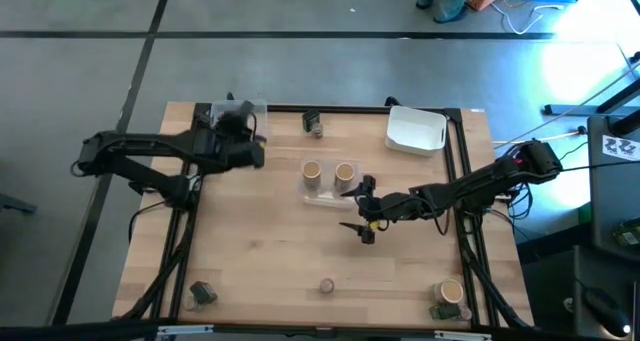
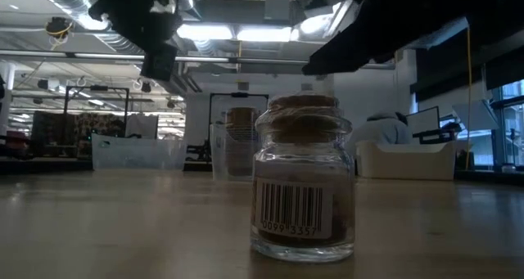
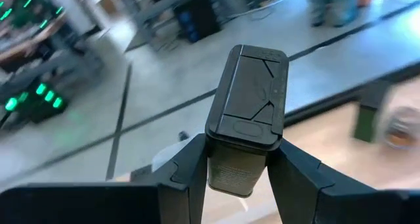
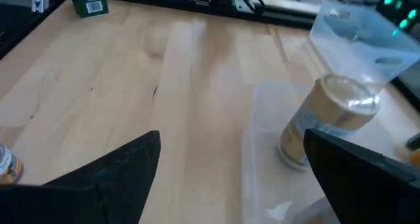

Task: Sort spices by type
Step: Put the black seasoning can into the top transparent bin

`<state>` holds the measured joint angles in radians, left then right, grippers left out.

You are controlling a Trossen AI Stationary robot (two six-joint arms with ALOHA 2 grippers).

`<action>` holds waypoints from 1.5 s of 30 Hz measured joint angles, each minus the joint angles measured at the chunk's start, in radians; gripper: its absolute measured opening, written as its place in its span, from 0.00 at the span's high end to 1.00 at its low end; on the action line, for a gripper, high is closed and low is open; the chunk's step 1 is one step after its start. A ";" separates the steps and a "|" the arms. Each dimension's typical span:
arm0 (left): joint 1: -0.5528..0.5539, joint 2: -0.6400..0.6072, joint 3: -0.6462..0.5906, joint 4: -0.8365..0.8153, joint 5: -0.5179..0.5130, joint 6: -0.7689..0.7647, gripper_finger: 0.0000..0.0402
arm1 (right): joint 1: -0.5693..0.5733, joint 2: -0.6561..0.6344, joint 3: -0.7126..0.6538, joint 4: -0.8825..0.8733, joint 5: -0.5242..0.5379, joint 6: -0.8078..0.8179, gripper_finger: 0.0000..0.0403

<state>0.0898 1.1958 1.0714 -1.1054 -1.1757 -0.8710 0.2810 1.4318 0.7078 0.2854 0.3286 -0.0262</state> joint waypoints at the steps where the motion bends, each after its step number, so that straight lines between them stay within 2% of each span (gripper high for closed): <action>1: 0.032 0.005 0.000 0.011 0.005 -0.001 0.69 | 0.000 -0.006 0.000 -0.004 0.000 -0.010 0.07; 5: 0.153 0.034 0.000 0.102 0.067 0.066 0.69 | 0.000 -0.023 0.000 -0.072 0.000 -0.032 0.07; 12: 0.339 0.132 0.000 0.354 0.231 0.322 0.69 | 0.000 -0.024 0.000 -0.218 0.046 -0.058 0.07; 15: 0.401 0.181 0.000 0.412 0.302 0.357 0.69 | 0.000 -0.024 0.000 -0.253 0.046 -0.059 0.07; 18: 0.442 0.238 0.000 0.417 0.329 0.348 0.69 | 0.000 -0.024 0.000 -0.295 0.046 -0.059 0.07; 26: 0.508 0.385 -0.001 0.457 0.346 0.297 0.69 | -0.025 -0.024 -0.069 -0.239 0.044 -0.084 0.07; 33: 0.514 0.475 -0.001 0.502 0.363 0.256 0.69 | -0.081 -0.024 -0.109 -0.230 0.010 -0.086 0.07; 45: 0.515 0.530 -0.001 0.520 0.364 0.239 0.69 | -0.099 -0.025 -0.113 -0.224 -0.019 -0.088 0.07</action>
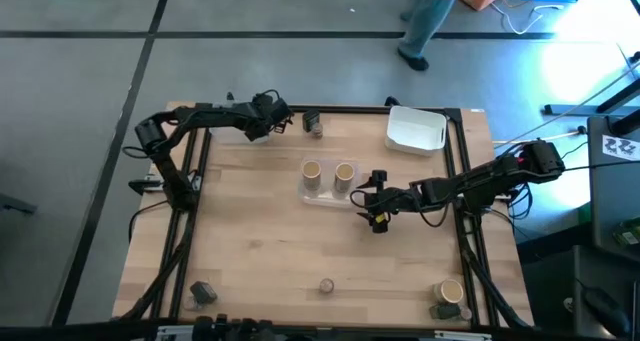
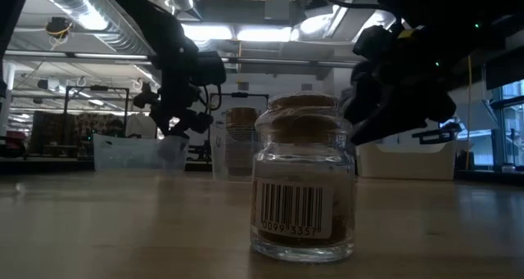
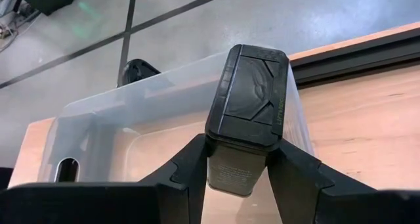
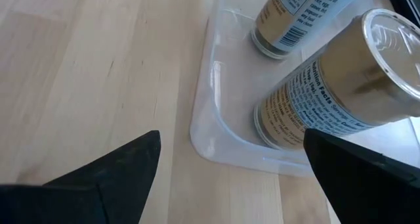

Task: Sort spices by type
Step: Put the black seasoning can into the top transparent bin

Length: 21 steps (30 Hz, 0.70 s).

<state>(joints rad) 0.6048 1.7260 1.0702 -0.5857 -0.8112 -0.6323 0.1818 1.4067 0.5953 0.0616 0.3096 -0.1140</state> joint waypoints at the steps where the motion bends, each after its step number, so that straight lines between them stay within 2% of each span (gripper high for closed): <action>1: 0.000 0.000 0.000 0.003 0.000 -0.001 0.69 | 0.000 0.000 0.000 0.000 0.000 0.000 0.07; 6: 0.000 0.000 0.000 0.001 0.001 -0.020 0.68 | 0.000 0.000 0.000 -0.002 -0.006 0.000 0.07; 15: -0.001 -0.005 0.000 -0.007 0.000 -0.002 0.49 | 0.000 0.000 0.000 -0.004 -0.006 0.000 0.07; 21: -0.003 -0.034 0.001 -0.013 0.004 0.046 0.47 | 0.000 0.000 -0.001 -0.004 -0.007 0.000 0.07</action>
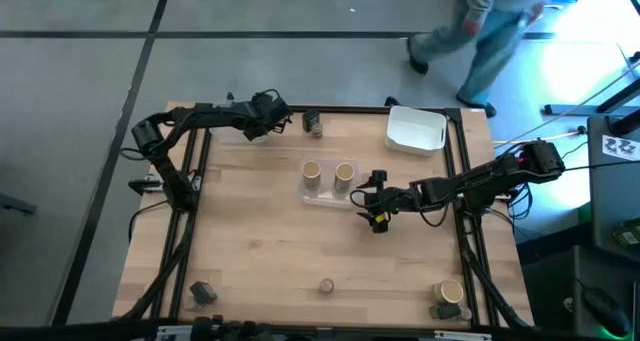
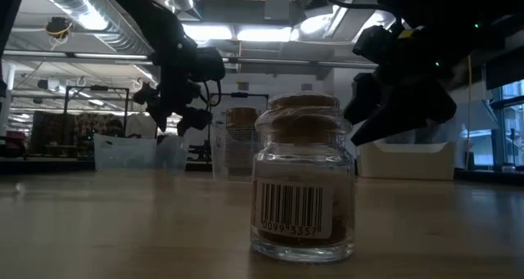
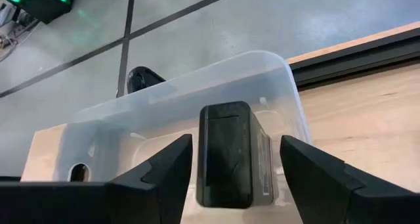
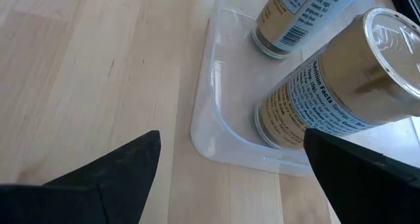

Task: Sort spices by type
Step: Put the black seasoning can into the top transparent bin

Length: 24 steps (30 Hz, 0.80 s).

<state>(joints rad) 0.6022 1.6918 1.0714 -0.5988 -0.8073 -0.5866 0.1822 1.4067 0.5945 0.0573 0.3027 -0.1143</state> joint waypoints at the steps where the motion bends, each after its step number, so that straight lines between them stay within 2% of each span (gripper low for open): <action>1: 0.000 -0.010 0.000 0.000 0.012 0.016 0.47 | 0.000 0.000 0.000 0.000 0.000 0.000 0.07; 10: -0.007 -0.130 0.000 0.046 0.125 0.161 0.48 | 0.000 0.000 0.000 0.000 -0.002 0.000 0.07; 18: -0.053 -0.137 0.001 0.184 0.156 0.308 0.48 | 0.000 0.000 0.000 0.001 -0.008 0.000 0.07; 21: -0.055 -0.127 0.001 0.277 0.268 0.351 0.48 | 0.000 0.000 0.000 0.001 -0.008 0.000 0.07; 24: -0.044 -0.114 0.001 0.376 0.437 0.387 0.48 | 0.000 0.000 0.000 0.001 -0.009 0.000 0.07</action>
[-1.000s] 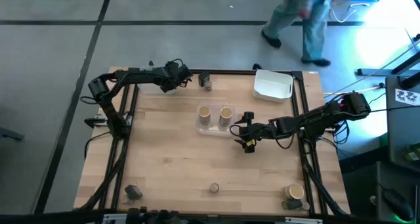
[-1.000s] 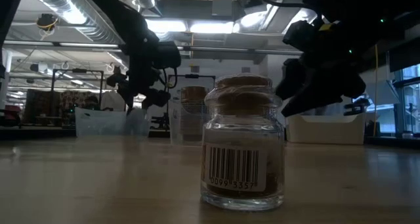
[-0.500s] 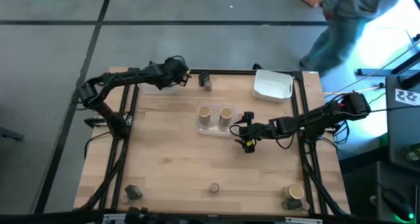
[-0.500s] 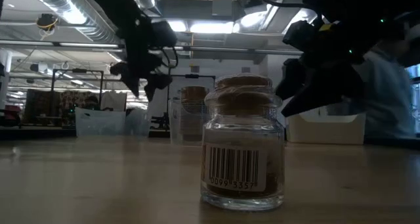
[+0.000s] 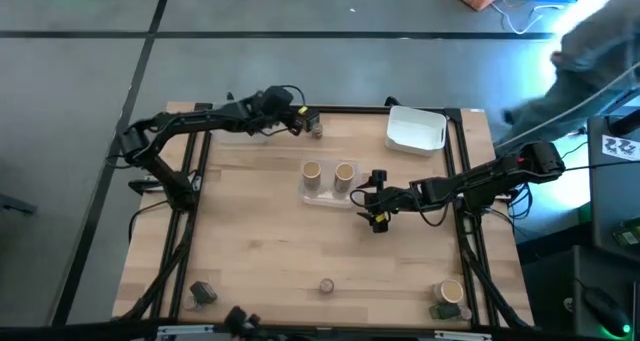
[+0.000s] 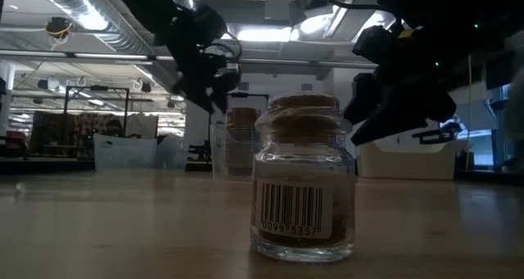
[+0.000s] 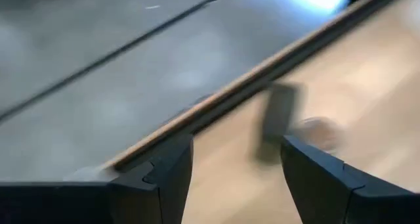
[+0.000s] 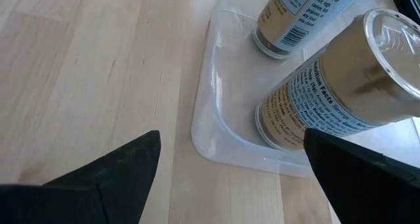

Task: Sort spices by type
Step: Put the black seasoning can into the top transparent bin

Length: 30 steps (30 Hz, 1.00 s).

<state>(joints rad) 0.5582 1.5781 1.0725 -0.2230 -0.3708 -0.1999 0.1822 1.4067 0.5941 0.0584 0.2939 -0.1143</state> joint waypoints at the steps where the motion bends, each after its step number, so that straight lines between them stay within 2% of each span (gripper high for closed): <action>1: 0.005 0.009 0.000 0.036 0.054 0.006 0.48 | 0.000 0.000 0.000 0.000 0.001 0.000 0.07; 4: 0.018 0.041 0.000 0.119 0.148 0.025 0.48 | 0.000 0.000 0.000 0.000 0.000 0.000 0.07; 10: 0.047 0.123 0.000 0.217 0.218 0.054 0.48 | 0.000 0.000 0.000 0.001 0.000 0.000 0.07; 17: 0.059 0.175 0.000 0.278 0.241 0.126 0.48 | 0.000 0.000 0.000 0.001 0.000 0.000 0.07; 21: 0.058 0.181 0.000 0.292 0.288 0.159 0.48 | 0.000 0.000 0.000 0.000 0.000 0.000 0.07; 30: 0.066 0.187 0.000 0.295 0.280 0.189 0.48 | 0.000 0.000 0.000 0.000 0.000 0.000 0.07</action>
<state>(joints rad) 0.6237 1.7650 1.0721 0.0721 -0.0904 -0.0108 0.1825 1.4071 0.5938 0.0586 0.2943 -0.1143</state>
